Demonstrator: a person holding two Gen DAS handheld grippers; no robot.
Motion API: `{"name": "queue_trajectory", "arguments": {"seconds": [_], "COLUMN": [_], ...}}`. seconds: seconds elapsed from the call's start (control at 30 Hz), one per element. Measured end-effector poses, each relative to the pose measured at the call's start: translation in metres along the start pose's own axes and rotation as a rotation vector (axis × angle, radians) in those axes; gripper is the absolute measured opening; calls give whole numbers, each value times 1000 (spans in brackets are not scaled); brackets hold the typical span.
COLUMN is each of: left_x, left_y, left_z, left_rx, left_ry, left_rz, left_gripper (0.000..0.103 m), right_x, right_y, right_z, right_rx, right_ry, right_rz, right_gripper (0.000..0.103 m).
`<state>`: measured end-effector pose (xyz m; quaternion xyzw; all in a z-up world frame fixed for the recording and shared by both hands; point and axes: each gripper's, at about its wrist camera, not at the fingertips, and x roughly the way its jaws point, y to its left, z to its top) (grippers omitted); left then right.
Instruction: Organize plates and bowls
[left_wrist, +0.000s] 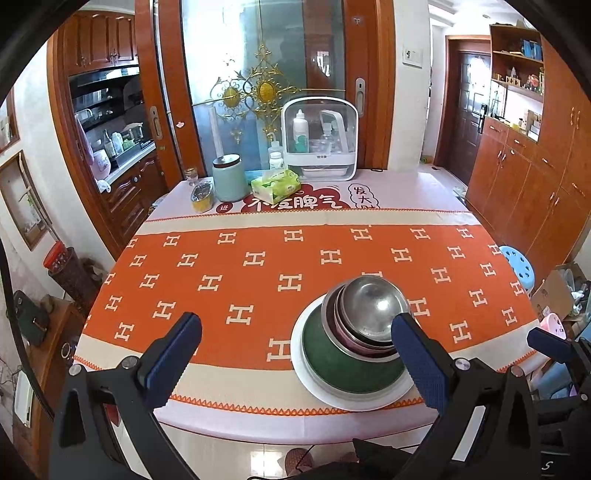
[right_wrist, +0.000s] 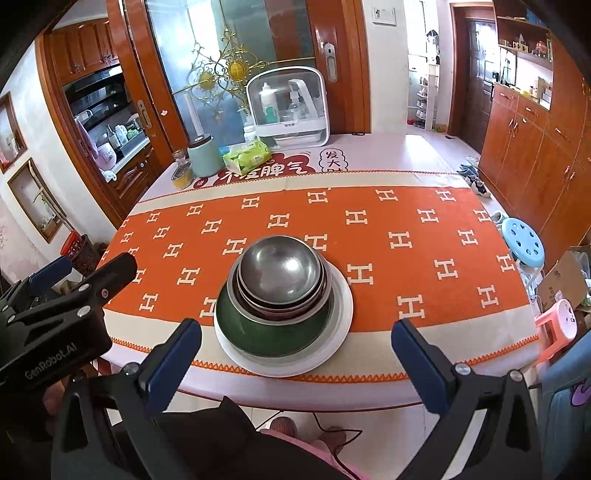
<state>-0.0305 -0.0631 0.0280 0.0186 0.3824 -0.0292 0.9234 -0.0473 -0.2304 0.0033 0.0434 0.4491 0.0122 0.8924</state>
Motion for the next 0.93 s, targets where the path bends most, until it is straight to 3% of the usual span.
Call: {"name": "queue_trajectory", "arguments": {"seconds": [0.93], "left_x": [16], "left_y": [11], "left_z": [6], "left_rx": [11], "left_ry": [19], "left_rz": [-15], "left_gripper": [102], "right_x": [17], "right_y": [4], "right_z": [3], "right_rx": [7], "right_ry": [23], "right_rz": [-2], "right_gripper": [103]}}
